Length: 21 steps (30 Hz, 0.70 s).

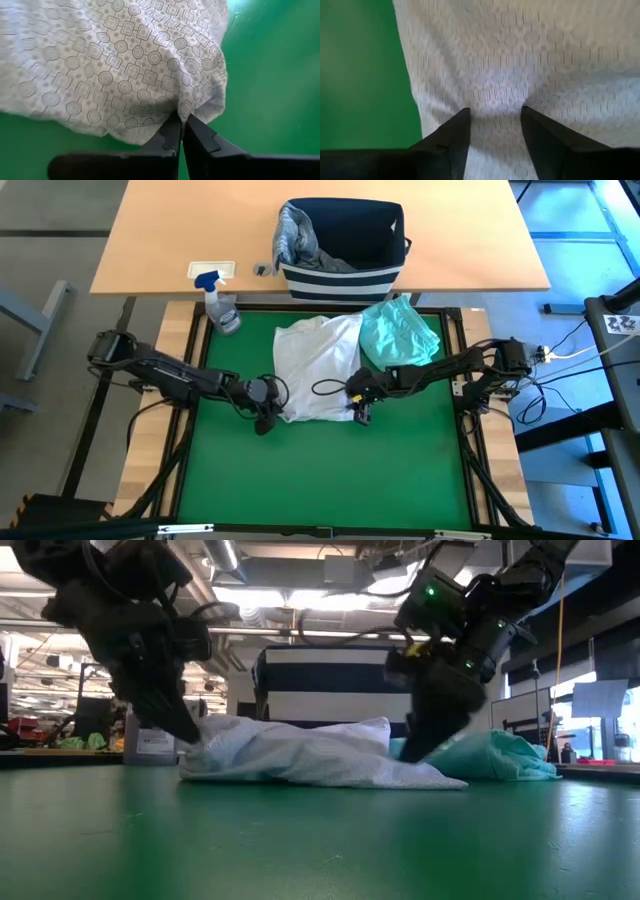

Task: Fold laundry
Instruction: Fold the white polo shirt

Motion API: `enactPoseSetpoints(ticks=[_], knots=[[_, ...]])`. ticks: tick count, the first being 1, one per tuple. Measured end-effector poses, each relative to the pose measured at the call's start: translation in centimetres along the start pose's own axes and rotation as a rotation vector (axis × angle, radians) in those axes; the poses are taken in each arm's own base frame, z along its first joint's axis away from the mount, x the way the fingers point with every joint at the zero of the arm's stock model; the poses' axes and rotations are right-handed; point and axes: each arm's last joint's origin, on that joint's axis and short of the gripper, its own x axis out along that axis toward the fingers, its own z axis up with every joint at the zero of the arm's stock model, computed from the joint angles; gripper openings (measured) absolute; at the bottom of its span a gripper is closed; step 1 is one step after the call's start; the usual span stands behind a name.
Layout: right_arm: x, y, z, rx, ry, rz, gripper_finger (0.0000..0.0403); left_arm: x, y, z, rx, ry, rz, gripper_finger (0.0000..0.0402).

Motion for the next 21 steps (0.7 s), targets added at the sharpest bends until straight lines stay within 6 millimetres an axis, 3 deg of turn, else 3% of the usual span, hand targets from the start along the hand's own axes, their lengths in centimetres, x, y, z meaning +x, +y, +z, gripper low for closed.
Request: enactPoseSetpoints(ticks=[8,12,16,21], knots=[[0.0,-0.2,-1.3,-0.041,0.142,-0.024,0.0130,-2.9,0.5,-1.0,0.004,0.216,0.073,0.0005],[0.0,-0.2,-1.2,-0.057,0.136,-0.023,0.0121,-3.1,0.7,-1.6,0.028,0.270,0.118,0.0004],[0.0,-0.3,-1.1,-0.055,0.119,-0.034,0.0120,-2.9,0.3,-1.0,0.025,0.202,0.081,0.0007],[0.0,-0.2,-1.1,-0.022,0.121,-0.014,0.0120,-2.9,0.1,-1.1,0.050,0.244,0.005,0.0037]])
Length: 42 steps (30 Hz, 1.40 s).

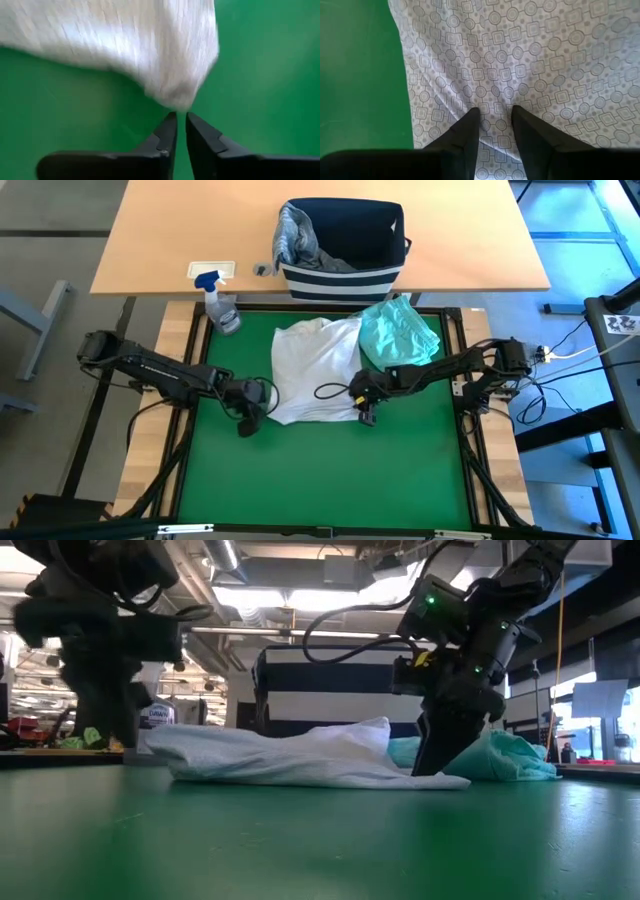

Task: Fold laundry
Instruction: Fold the white polo shirt

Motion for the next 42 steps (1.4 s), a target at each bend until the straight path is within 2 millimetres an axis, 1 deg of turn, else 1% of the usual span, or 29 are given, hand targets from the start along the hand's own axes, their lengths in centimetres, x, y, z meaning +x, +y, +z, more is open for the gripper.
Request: enactPoseSetpoints(ticks=[3,5,7,8,10,11,13,15,17,20,24,26,27,29,33,38,42], knots=[[-0.5,0.3,0.8,0.020,0.027,0.034,0.0120,-0.7,-0.1,0.1,-0.001,0.088,-0.054,0.0065],[-1.3,0.5,1.9,0.012,0.015,0.052,0.0120,-1.9,-0.5,1.0,0.019,0.117,-0.081,0.0080],[-2.4,0.8,3.1,0.001,-0.024,0.058,0.0120,-3.4,-0.9,1.9,0.064,0.117,-0.053,0.0089],[-2.8,0.8,3.6,-0.009,-0.043,0.054,0.0120,-4.2,-1.1,2.6,0.091,0.083,-0.018,0.0092],[-3.4,0.8,4.3,-0.018,-0.089,0.010,0.0120,-5.6,-1.7,4.4,0.143,-0.062,0.054,0.0094],[-3.4,0.8,4.5,-0.019,-0.115,-0.022,0.0120,-6.1,-1.9,5.2,0.161,-0.145,0.089,0.0094],[-3.5,0.7,5.0,-0.016,-0.173,-0.062,0.0120,-6.3,-2.2,6.5,0.187,-0.300,0.131,0.0092],[-3.0,0.6,5.3,-0.014,-0.220,-0.076,0.0120,-5.5,-2.1,7.2,0.192,-0.406,0.124,0.0088],[-1.9,0.5,4.9,0.004,-0.221,-0.073,0.0120,-3.8,-1.5,7.3,0.177,-0.443,0.099,0.0084],[0.1,0.3,4.0,0.038,-0.174,-0.072,0.0120,-0.4,-0.2,6.1,0.147,-0.383,0.108,0.0075],[2.1,0.1,3.2,0.044,-0.109,-0.071,0.0120,3.5,1.3,3.8,0.100,-0.259,0.120,0.0064],[2.3,0.4,3.2,0.055,-0.103,-0.024,0.0120,4.8,1.3,3.0,0.102,-0.185,0.078,0.0057],[2.5,0.8,3.1,0.055,-0.094,0.002,0.0120,5.2,1.0,2.7,0.114,-0.153,0.040,0.0053],[2.6,2.0,2.9,0.039,-0.088,0.034,0.0120,5.8,-0.2,2.4,0.142,-0.121,-0.026,0.0046],[2.6,5.7,2.0,-0.018,-0.064,0.099,0.0120,6.2,-2.7,1.3,0.151,-0.114,-0.098,0.0032],[2.3,10.9,0.0,-0.124,-0.047,0.147,0.0120,6.0,-6.2,-0.2,0.100,-0.159,-0.191,0.0023],[1.8,14.0,-1.4,-0.198,-0.050,0.142,0.0120,5.6,-8.4,-1.7,0.085,-0.178,-0.219,0.0023]])
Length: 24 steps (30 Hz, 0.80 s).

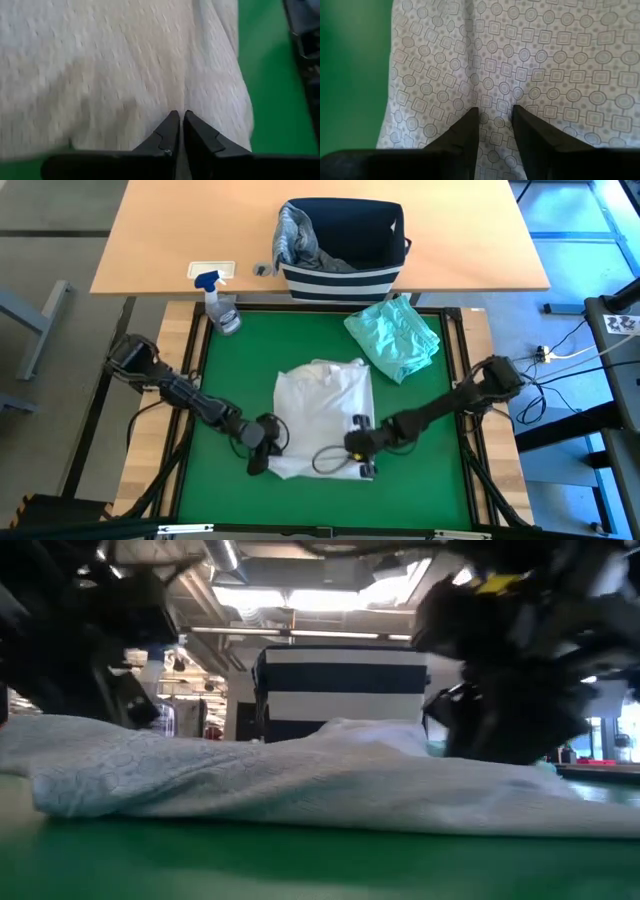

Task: Fold laundry
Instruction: Fold the white polo shirt

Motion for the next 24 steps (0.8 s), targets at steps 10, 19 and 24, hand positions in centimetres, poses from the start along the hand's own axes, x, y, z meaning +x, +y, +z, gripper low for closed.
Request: enactPoseSetpoints(ticks=[10,19,24], knots=[[-7.1,2.1,2.4,-0.201,0.092,-0.238,0.0120,-5.5,-5.5,7.5,0.087,-0.164,-0.068,0.0023],[-12.0,-2.3,5.0,-0.111,0.022,-0.474,0.0120,-9.1,-0.6,13.1,0.079,-0.253,0.281,0.0048],[-12.4,-7.8,6.0,0.045,-0.019,-0.543,0.0120,-8.6,4.5,14.1,0.050,-0.206,0.376,0.0104]])
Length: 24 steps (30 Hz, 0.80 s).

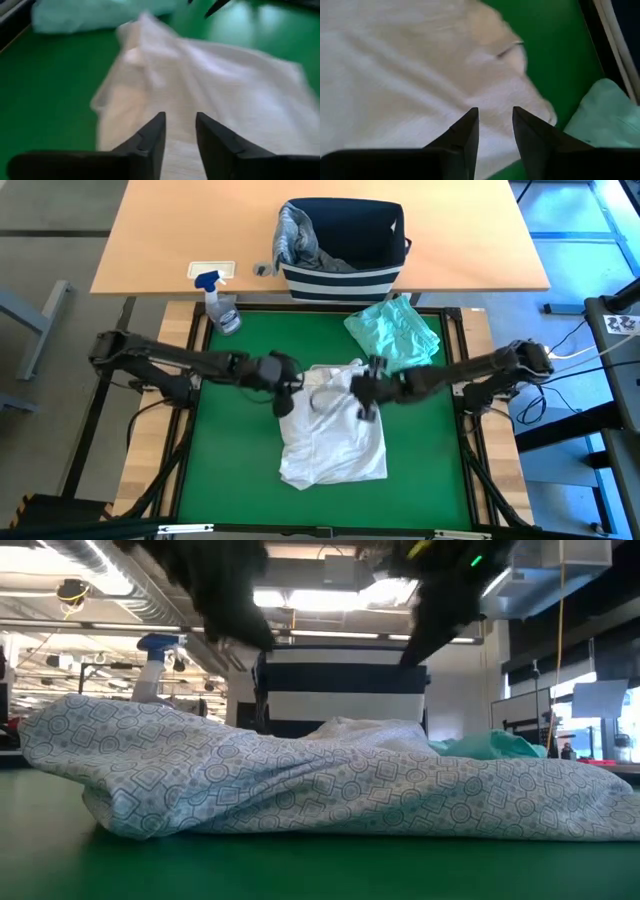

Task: Fold laundry
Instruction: Fold the white polo shirt

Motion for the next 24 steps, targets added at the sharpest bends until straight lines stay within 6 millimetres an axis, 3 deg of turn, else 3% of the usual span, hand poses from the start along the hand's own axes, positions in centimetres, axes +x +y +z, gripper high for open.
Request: enactPoseSetpoints(ticks=[3,7,13,18,22,24], knots=[[2.7,-2.6,0.0,0.118,-0.052,0.059,0.0120,2.0,2.3,-0.7,0.008,0.061,0.034,0.0132],[6.8,-5.1,-2.0,0.242,-0.068,0.154,0.0120,4.8,4.7,-2.4,0.005,0.143,0.103,0.0155],[11.3,-6.4,-6.0,0.309,0.083,0.100,0.0120,8.1,7.4,-6.9,0.021,0.339,0.182,0.0160],[12.1,-7.0,-6.4,0.327,0.091,0.074,0.0120,8.9,8.7,-8.5,0.015,0.403,0.215,0.0153],[10.9,-7.4,-4.7,0.318,0.027,0.080,0.0120,7.7,8.9,-7.1,0.044,0.384,0.219,0.0146],[9.4,-7.9,-3.5,0.315,-0.002,0.114,0.0120,6.3,8.6,-4.9,0.067,0.304,0.200,0.0145]])
